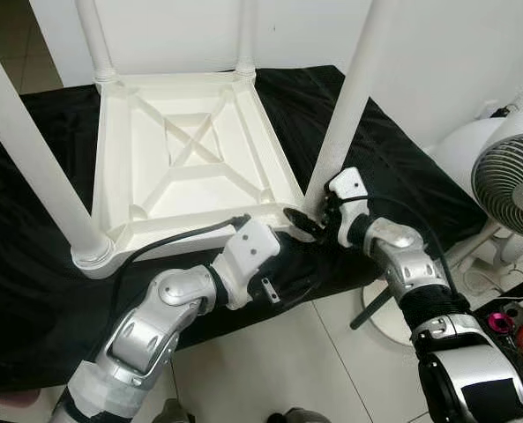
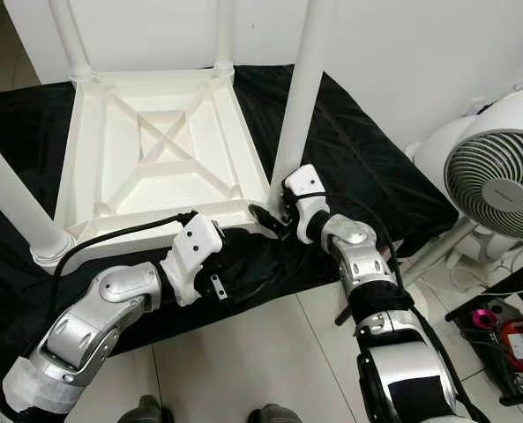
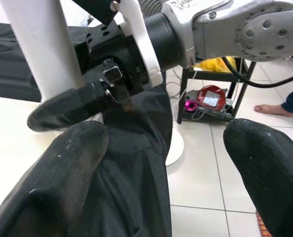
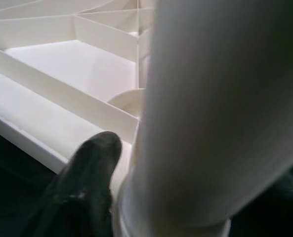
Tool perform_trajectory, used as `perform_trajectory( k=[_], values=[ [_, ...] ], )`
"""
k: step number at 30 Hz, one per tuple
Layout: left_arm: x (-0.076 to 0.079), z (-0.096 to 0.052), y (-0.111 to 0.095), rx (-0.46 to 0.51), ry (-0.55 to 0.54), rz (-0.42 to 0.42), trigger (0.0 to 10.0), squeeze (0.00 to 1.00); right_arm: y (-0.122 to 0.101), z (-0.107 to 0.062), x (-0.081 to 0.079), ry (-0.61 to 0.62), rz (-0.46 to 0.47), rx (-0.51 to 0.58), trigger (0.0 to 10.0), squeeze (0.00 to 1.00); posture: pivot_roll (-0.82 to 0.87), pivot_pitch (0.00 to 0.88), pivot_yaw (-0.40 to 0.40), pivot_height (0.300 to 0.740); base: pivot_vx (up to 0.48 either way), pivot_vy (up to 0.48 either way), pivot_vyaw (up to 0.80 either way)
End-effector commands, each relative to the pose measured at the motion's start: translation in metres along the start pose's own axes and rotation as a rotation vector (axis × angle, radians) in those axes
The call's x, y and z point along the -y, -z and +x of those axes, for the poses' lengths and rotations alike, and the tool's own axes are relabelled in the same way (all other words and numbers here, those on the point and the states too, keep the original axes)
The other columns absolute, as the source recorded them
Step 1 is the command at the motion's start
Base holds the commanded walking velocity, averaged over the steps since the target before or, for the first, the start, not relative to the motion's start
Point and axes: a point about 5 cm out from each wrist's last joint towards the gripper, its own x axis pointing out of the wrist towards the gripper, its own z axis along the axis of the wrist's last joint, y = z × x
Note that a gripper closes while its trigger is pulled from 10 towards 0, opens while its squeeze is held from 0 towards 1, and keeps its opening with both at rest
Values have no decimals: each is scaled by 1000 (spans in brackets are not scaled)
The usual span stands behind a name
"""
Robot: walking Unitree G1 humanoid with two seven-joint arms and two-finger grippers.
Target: Building children table
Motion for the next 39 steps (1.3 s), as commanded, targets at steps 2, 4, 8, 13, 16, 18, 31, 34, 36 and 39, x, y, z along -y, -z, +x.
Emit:
perform_trajectory(
  k=[2,4,8,13,16,18,31,34,36,39],
  values=[
    [-2,0,-1,-9,-16,13,10000,0,4,1,-3,-27,-5,-23,0,0,-34,35,-47,740,0,0,0],
    [-1,1,-2,-8,-17,11,10000,0,7,-1,-3,-36,-1,-26,0,0,-33,40,-49,740,0,0,0],
    [0,0,-1,-7,-16,9,10000,0,11,-5,-2,-41,8,-29,0,0,-39,43,-48,740,0,0,0],
    [-1,2,-2,-3,-13,8,10000,0,12,-7,-2,-21,23,-22,10000,0,-48,45,-49,740,0,0,0],
    [-1,2,-2,-2,-11,8,10000,0,13,-6,-1,47,38,-26,10000,0,-48,43,-52,740,0,0,0],
    [-1,2,-2,-2,-10,8,10000,0,13,-4,0,113,46,-24,10000,0,-50,43,-53,740,0,0,0],
    [-2,2,0,-13,-11,13,10000,0,22,3,-17,385,174,-17,10000,0,-59,42,-44,740,0,0,0],
    [-7,-1,3,-29,-31,21,10000,0,19,6,-35,646,317,9,10000,0,-56,46,-44,740,0,0,0],
    [-9,-2,3,-31,-35,22,10000,0,17,8,-42,681,336,22,10000,0,-56,48,-42,740,0,0,0],
    [-11,-5,5,-38,-41,23,10000,0,11,16,-68,638,354,34,10000,0,-58,49,-41,740,0,0,0]
  ],
)
